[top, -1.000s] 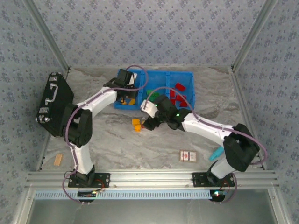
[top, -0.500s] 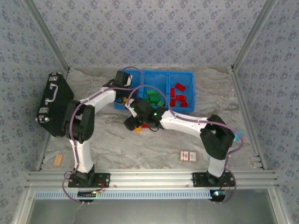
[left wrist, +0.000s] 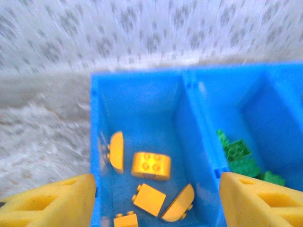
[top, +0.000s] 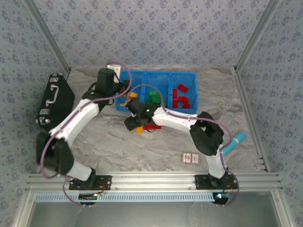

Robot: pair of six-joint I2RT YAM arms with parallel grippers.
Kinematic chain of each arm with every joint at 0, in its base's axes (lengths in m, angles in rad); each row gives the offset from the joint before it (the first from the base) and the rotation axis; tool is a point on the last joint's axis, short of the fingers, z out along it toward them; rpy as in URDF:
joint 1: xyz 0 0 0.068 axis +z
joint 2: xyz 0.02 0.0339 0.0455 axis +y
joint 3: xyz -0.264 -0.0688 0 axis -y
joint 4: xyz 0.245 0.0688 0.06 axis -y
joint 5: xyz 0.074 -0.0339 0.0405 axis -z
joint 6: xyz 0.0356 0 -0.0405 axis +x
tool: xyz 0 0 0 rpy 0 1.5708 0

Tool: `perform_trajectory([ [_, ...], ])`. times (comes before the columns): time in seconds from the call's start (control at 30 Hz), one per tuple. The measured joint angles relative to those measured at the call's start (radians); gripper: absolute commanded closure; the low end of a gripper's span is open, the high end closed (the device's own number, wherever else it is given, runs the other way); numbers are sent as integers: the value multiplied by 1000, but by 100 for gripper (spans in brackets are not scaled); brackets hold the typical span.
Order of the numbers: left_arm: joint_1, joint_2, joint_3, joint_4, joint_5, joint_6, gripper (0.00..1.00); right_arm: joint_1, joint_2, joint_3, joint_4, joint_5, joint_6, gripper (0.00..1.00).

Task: Sort the legos into containers by color
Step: Pick up the lego from the center of the table.

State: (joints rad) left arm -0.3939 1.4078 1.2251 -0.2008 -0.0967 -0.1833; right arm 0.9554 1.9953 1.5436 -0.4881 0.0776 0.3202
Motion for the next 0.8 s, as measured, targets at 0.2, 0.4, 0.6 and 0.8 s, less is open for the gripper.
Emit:
perform_trajectory([
  [0.2, 2, -263, -78, 28, -93, 26, 28, -4, 47, 0, -14, 14, 51, 24],
  [0.4, 8, -385, -148, -26, -159, 71, 26, -14, 91, 27, -10, 17, 65, 24],
  [0.6, 31, -471, -182, -111, -200, 108, 26, -23, 130, 50, -10, 17, 66, 25],
  [0.8, 66, -539, -200, -149, -211, 116, 25, -33, 161, 60, -8, 20, 66, 31],
])
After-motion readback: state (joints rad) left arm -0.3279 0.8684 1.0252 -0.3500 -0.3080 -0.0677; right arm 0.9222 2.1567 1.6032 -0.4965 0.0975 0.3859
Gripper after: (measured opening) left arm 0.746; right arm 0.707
